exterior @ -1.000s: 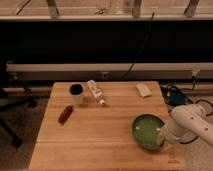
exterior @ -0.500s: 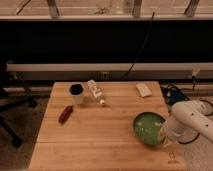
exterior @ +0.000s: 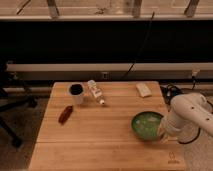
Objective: Pick up the ceramic bowl
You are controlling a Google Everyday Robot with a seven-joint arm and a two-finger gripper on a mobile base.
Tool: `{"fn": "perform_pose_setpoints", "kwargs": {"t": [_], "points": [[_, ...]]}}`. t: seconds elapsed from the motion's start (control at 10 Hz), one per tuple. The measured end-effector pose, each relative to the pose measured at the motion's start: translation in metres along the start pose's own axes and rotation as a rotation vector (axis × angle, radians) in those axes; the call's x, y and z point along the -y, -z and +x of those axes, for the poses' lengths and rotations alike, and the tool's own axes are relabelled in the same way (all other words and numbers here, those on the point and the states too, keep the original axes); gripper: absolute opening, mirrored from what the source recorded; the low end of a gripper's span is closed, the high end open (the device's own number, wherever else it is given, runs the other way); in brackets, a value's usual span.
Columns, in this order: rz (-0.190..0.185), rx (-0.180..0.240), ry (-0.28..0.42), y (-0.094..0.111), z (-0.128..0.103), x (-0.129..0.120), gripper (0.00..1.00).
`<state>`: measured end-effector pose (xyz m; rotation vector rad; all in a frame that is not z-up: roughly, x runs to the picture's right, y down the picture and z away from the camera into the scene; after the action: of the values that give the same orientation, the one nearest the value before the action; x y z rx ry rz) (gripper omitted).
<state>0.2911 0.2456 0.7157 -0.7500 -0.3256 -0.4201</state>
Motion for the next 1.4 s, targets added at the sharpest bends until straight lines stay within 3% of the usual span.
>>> {"fn": "perform_pose_setpoints", "kwargs": {"t": [0.3, 1.4], "points": [[-0.004, -0.006, 0.018, 0.017, -0.004, 0.008, 0.0], [-0.007, -0.012, 0.047, 0.049, -0.008, 0.027, 0.0]]}}
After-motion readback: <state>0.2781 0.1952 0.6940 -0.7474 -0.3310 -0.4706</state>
